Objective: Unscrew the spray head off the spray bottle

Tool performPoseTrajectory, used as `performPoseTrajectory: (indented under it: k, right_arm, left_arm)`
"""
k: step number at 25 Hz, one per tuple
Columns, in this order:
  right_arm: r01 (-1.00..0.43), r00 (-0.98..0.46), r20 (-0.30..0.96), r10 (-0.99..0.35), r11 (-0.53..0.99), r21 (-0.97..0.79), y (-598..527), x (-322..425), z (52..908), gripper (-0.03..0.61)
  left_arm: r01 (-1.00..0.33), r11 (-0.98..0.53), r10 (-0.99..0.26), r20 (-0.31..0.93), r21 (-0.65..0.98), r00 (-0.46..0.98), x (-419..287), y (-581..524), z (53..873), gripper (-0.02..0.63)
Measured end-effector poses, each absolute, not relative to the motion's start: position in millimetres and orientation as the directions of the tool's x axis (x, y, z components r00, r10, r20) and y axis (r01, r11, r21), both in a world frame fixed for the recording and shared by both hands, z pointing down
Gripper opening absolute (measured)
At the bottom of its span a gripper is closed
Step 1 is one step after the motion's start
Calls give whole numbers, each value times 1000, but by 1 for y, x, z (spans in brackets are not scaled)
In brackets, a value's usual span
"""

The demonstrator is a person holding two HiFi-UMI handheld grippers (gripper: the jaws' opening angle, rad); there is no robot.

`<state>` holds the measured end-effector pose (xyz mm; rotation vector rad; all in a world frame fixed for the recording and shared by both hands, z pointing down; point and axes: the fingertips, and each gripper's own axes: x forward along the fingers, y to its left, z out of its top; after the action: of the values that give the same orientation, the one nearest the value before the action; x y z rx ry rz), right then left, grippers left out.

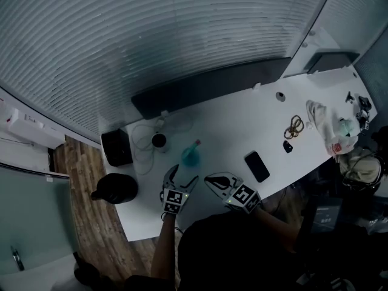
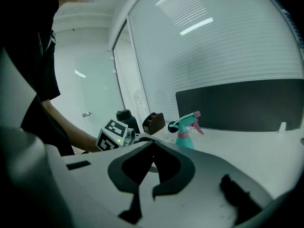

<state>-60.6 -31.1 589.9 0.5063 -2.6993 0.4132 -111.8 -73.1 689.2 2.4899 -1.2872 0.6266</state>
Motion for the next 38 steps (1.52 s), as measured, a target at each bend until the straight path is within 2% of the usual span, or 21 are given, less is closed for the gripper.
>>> performPoseTrajectory:
  k: [2, 5, 8, 16, 30, 34, 36, 38]
  right_arm:
    - [-404, -868, 400, -295, 888, -220, -33, -60, 590, 0]
    - [-414, -865, 399, -303, 880, -231, -36, -57, 590, 0]
    - [-418, -866, 401, -299, 874, -249, -37, -51, 598, 0]
    - [-405, -870, 415, -266, 865, -295, -27, -55, 604, 0]
    - [-405, -866, 427, -260, 865, -295, -23, -55, 604, 0]
    - [-398, -865, 429, -259, 875, -276, -22, -53, 608, 0]
    - [-399, -866, 424, -264, 876, -270, -23, -55, 606, 0]
    - [-401, -867, 421, -268, 877, -267, -24, -56, 604, 0]
  left_arm:
    - [-828, -559, -715, 486, 36, 503, -113, -82, 691, 418]
    - [-827, -562, -716, 479, 36, 508, -110, -94, 692, 543]
    - [-819, -573, -705, 491, 29, 511, -104, -105, 696, 589]
    - [-806, -592, -681, 520, 26, 516, -102, -137, 713, 589]
    - [-796, -591, -652, 504, 131, 567, -81, -146, 728, 589]
    - [-795, -606, -659, 538, 35, 526, -85, -139, 730, 585]
    - [-813, -579, -700, 543, -52, 464, -97, -142, 728, 367]
    - [-813, -574, -713, 548, -98, 437, -102, -143, 729, 364]
